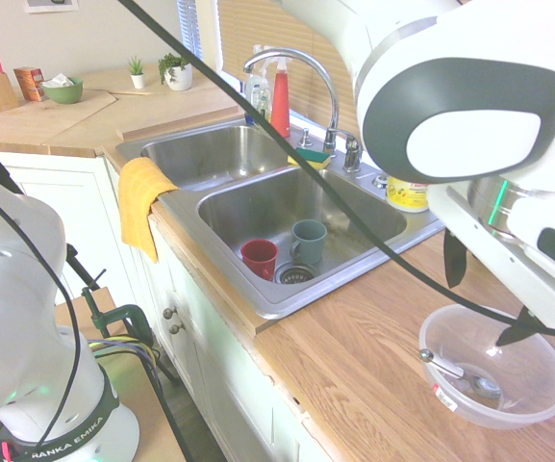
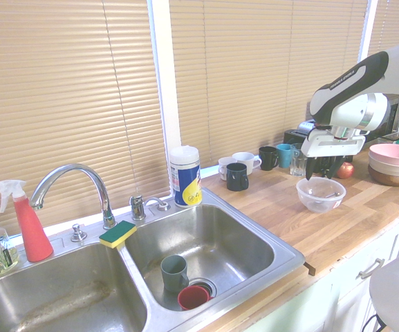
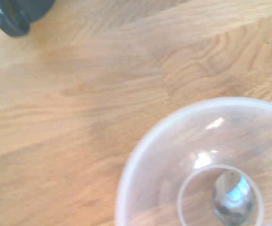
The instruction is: Put the spoon into the sink
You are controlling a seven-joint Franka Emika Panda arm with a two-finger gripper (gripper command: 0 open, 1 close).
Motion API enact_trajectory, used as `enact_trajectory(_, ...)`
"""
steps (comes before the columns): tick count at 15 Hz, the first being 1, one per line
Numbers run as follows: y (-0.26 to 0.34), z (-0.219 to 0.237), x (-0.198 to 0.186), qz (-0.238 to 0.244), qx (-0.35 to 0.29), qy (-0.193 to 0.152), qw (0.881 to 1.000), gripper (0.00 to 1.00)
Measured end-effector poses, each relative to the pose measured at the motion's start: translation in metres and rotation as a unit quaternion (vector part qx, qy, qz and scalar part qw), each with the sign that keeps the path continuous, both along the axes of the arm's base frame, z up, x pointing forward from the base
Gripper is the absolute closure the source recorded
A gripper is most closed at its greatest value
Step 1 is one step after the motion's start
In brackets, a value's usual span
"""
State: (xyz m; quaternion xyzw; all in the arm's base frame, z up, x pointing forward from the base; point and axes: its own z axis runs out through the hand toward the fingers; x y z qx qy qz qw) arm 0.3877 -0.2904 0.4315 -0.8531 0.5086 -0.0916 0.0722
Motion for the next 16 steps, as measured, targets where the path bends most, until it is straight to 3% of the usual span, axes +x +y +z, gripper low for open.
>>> enact_trajectory(5, -0.021, -0.017, 0.010, 0.021, 0.012, 0.040, 0.999, 0.00)
enact_trajectory(10, -0.049, -0.014, 0.024, 0.068, 0.069, 0.098, 0.990, 0.00)
enact_trajectory(16, -0.047, -0.026, 0.032, 0.089, 0.074, 0.119, 0.986, 0.00)
